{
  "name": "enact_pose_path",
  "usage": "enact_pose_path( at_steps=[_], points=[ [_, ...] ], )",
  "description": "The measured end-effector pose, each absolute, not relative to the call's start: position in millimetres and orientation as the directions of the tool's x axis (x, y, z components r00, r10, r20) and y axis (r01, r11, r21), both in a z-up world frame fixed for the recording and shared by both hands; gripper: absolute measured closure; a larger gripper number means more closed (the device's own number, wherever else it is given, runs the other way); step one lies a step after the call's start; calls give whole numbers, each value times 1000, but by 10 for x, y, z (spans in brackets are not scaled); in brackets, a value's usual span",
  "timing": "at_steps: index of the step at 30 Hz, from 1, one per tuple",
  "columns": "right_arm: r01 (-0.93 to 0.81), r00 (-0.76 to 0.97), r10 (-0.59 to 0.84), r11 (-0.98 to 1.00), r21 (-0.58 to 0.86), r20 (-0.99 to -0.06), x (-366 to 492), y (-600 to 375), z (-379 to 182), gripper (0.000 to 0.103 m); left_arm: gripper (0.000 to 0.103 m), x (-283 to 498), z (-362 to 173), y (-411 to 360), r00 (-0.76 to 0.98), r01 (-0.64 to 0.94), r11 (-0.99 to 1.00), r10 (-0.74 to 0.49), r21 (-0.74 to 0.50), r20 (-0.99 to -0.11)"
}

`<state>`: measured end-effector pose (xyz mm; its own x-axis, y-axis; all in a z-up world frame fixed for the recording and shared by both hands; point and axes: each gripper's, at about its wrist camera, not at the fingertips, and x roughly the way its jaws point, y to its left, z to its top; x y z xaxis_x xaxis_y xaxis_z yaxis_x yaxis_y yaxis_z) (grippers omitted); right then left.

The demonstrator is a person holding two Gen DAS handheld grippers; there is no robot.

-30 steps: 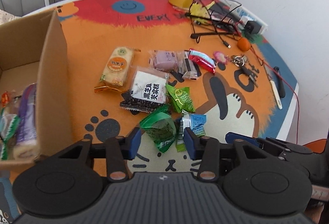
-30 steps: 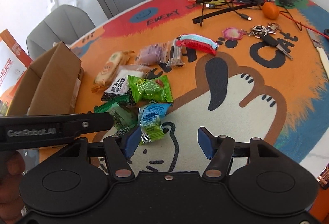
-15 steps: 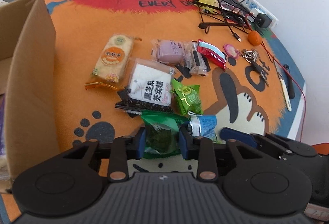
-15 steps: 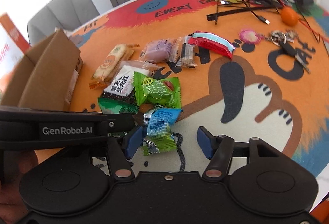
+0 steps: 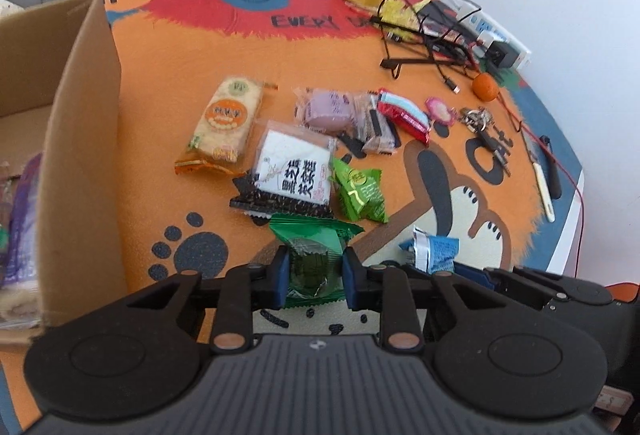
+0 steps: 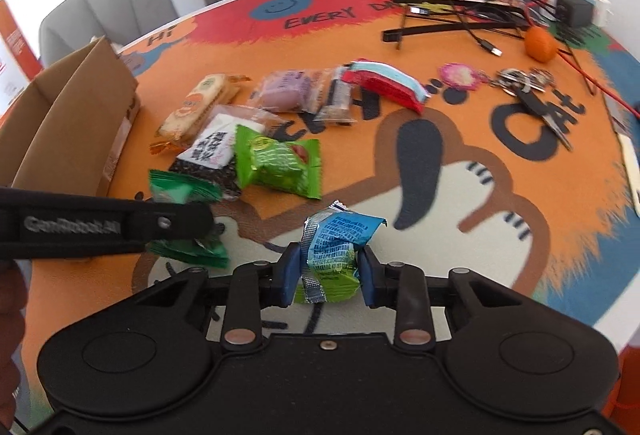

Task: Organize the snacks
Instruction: 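Carry both packets over the box and open both tools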

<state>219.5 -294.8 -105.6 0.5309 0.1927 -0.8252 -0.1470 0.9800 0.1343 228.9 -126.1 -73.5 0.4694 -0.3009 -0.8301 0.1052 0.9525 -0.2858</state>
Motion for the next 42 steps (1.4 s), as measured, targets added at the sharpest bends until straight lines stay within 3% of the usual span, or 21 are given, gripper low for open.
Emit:
enact_pose_path(
  at_steps=[22,42],
  points=[
    [-245,631,247,963,113,-736,1991,-2580,-605,72,78,1879,-58,-658,665,47,957,-245,-287,-706],
    [-380,663,384,912,152,-643,2066,-1908,-304,72,77,1725,68,183,726,-124,949,-113,-291,-678]
  ],
)
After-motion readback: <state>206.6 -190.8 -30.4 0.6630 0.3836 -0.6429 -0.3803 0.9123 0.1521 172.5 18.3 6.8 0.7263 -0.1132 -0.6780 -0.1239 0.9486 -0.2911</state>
